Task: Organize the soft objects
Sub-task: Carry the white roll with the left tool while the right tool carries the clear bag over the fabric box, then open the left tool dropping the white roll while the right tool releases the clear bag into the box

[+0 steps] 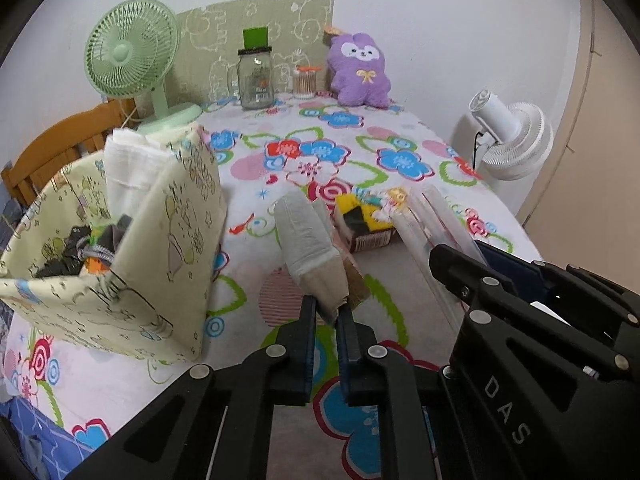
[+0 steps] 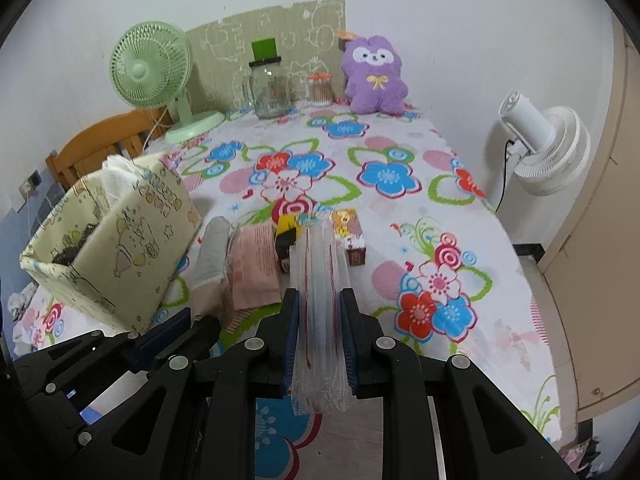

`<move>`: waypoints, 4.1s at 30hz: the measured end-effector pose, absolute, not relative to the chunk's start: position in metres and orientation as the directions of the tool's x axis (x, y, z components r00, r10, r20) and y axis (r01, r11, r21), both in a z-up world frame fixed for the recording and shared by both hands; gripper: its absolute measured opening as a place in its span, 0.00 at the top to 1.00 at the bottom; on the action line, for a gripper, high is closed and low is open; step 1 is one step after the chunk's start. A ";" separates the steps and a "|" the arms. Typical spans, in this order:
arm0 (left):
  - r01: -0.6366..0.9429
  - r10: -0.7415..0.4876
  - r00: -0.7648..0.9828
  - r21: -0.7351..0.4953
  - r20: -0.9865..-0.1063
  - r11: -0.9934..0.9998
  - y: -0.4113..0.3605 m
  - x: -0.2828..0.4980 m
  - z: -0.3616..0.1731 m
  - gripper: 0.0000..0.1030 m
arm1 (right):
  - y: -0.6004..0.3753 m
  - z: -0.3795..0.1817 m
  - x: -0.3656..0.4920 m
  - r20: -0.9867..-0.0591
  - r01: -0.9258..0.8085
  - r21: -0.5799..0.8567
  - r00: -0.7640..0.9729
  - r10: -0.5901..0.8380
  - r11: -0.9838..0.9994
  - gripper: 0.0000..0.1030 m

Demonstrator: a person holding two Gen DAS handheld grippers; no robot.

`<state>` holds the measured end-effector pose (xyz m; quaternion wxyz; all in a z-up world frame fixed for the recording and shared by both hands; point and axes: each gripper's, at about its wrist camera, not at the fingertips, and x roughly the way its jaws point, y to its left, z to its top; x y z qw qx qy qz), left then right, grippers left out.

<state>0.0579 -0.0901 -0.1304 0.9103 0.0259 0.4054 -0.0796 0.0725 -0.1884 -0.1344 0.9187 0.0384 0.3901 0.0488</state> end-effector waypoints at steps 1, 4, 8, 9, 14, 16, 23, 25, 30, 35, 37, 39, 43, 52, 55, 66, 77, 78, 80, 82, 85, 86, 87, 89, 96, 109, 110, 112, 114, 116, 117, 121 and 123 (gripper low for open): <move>0.168 -0.126 0.663 -0.017 -0.738 0.986 -0.091 0.057 -0.128 0.93 | -0.189 -0.131 0.071 -0.706 -0.058 0.107 0.698 0.117 0.993 0.77; 0.177 -0.136 0.673 -0.020 -0.727 0.984 -0.091 0.055 -0.117 0.93 | -0.190 -0.121 0.068 -0.694 -0.053 0.103 0.712 0.110 0.993 0.77; 0.190 -0.144 0.698 -0.013 -0.701 0.982 -0.092 0.051 -0.100 0.93 | -0.191 -0.105 0.064 -0.671 -0.052 0.097 0.734 0.104 0.994 0.77; 0.191 -0.145 0.701 -0.012 -0.698 0.982 -0.093 0.052 -0.098 0.93 | -0.191 -0.101 0.064 -0.665 -0.052 0.096 0.739 0.103 0.994 0.77; 0.201 -0.152 0.724 -0.005 -0.673 0.980 -0.094 0.051 -0.080 0.93 | -0.191 -0.084 0.061 -0.641 -0.052 0.096 0.761 0.102 0.994 0.77; 0.206 -0.157 0.730 -0.005 -0.666 0.979 -0.094 0.051 -0.075 0.93 | -0.191 -0.077 0.060 -0.631 -0.052 0.095 0.769 0.101 0.994 0.77; 0.227 -0.173 0.748 0.002 -0.641 0.974 -0.094 0.050 -0.058 0.93 | -0.188 -0.057 0.057 -0.603 -0.052 0.089 0.792 0.095 0.995 0.77; 0.232 -0.176 0.753 0.006 -0.634 0.973 -0.093 0.051 -0.053 0.93 | -0.187 -0.052 0.058 -0.597 -0.051 0.088 0.797 0.094 0.995 0.77; 0.242 -0.181 0.767 0.016 -0.615 0.970 -0.090 0.051 -0.042 0.93 | -0.184 -0.042 0.058 -0.584 -0.055 0.091 0.806 0.098 0.994 0.77; 0.248 -0.189 0.776 0.015 -0.602 0.969 -0.086 0.052 -0.035 0.93 | -0.179 -0.033 0.060 -0.571 -0.056 0.084 0.815 0.094 0.995 0.77; 0.249 -0.191 0.778 0.015 -0.599 0.968 -0.084 0.052 -0.033 0.93 | -0.177 -0.030 0.061 -0.568 -0.056 0.084 0.818 0.094 0.995 0.77; 0.253 -0.194 0.778 0.015 -0.597 0.967 -0.081 0.053 -0.031 0.93 | -0.175 -0.028 0.062 -0.564 -0.057 0.084 0.821 0.095 0.995 0.77; 0.257 -0.198 0.781 0.016 -0.592 0.966 -0.076 0.054 -0.027 0.93 | -0.169 -0.024 0.065 -0.558 -0.060 0.084 0.824 0.097 0.995 0.77; 0.234 -0.184 0.788 0.009 -0.587 0.972 -0.058 0.058 -0.024 0.93 | -0.150 -0.018 0.072 -0.550 -0.084 0.074 0.828 0.111 0.994 0.77; 0.228 -0.180 0.787 0.006 -0.591 0.974 -0.051 0.060 -0.023 0.93 | -0.142 -0.018 0.075 -0.553 -0.097 0.071 0.825 0.120 0.993 0.77; 0.184 -0.155 0.792 -0.012 -0.591 0.983 -0.020 0.069 -0.023 0.93 | -0.113 -0.017 0.089 -0.556 -0.142 0.053 0.818 0.147 0.988 0.77; 0.122 -0.100 0.783 -0.006 -0.614 0.992 0.015 0.080 -0.031 0.93 | -0.078 -0.022 0.100 -0.561 -0.212 0.053 0.802 0.205 0.976 0.77; 0.117 -0.096 0.782 -0.007 -0.616 0.993 0.019 0.081 -0.032 0.93 | -0.075 -0.023 0.102 -0.563 -0.219 0.054 0.799 0.211 0.974 0.77; 0.102 -0.086 0.780 -0.010 -0.619 0.995 0.027 0.083 -0.035 0.93 | -0.068 -0.025 0.105 -0.567 -0.233 0.056 0.793 0.223 0.971 0.77; 0.090 -0.079 0.778 -0.013 -0.624 0.996 0.034 0.085 -0.038 0.93 | -0.061 -0.027 0.107 -0.570 -0.247 0.062 0.787 0.237 0.967 0.77; 0.068 -0.059 0.776 -0.011 -0.627 0.998 0.044 0.088 -0.041 0.93 | -0.051 -0.031 0.111 -0.575 -0.268 0.070 0.776 0.259 0.961 0.77; 0.057 -0.051 0.775 -0.011 -0.630 0.998 0.047 0.089 -0.043 0.93 | -0.048 -0.032 0.113 -0.577 -0.275 0.072 0.773 0.265 0.959 0.77; 0.051 -0.046 0.774 -0.010 -0.631 0.999 0.049 0.089 -0.044 0.93 | -0.045 -0.034 0.114 -0.579 -0.283 0.073 0.769 0.271 0.956 0.77; 0.029 -0.029 0.769 -0.011 -0.639 1.000 0.057 0.091 -0.048 0.93 | -0.038 -0.036 0.117 -0.583 -0.297 0.073 0.762 0.282 0.952 0.77; -0.028 0.009 0.749 -0.018 -0.663 0.999 0.076 0.095 -0.060 0.93 | -0.015 -0.047 0.125 -0.603 -0.350 0.079 0.729 0.324 0.933 0.77; -0.075 0.035 0.699 -0.025 -0.714 0.997 0.100 0.098 -0.085 0.71 | 0.012 -0.070 0.132 -0.645 -0.406 0.098 0.669 0.369 0.908 0.78; -0.079 0.036 0.699 -0.026 -0.715 0.997 0.102 0.098 -0.085 0.69 | 0.014 -0.072 0.133 -0.649 -0.413 0.101 0.662 0.375 0.905 0.78; -0.086 0.044 0.698 -0.022 -0.715 0.996 0.105 0.098 -0.086 0.64 | 0.018 -0.075 0.134 -0.656 -0.423 0.108 0.650 0.385 0.899 0.78; -0.088 0.041 0.688 -0.027 -0.724 0.996 0.108 0.099 -0.090 0.61 | 0.021 -0.079 0.136 -0.663 -0.429 0.116 0.638 0.391 0.896 0.77; -0.085 0.033 0.680 -0.034 -0.733 0.996 0.109 0.099 -0.093 0.59 | 0.023 -0.082 0.137 -0.672 -0.436 0.127 0.623 0.400 0.891 0.77; -0.084 0.031 0.677 -0.035 -0.735 0.996 0.109 0.100 -0.094 0.55 | 0.024 -0.084 0.137 -0.676 -0.437 0.132 0.617 0.404 0.890 0.77; -0.079 0.029 0.677 -0.034 -0.735 0.996 0.110 0.099 -0.096 0.47 | 0.027 -0.091 0.141 -0.700 -0.439 0.154 0.584 0.411 0.885 0.57; -0.072 0.020 0.678 -0.039 -0.735 0.997 0.110 0.098 -0.096 0.38 | 0.026 -0.094 0.142 -0.709 -0.425 0.163 0.577 0.406 0.890 0.39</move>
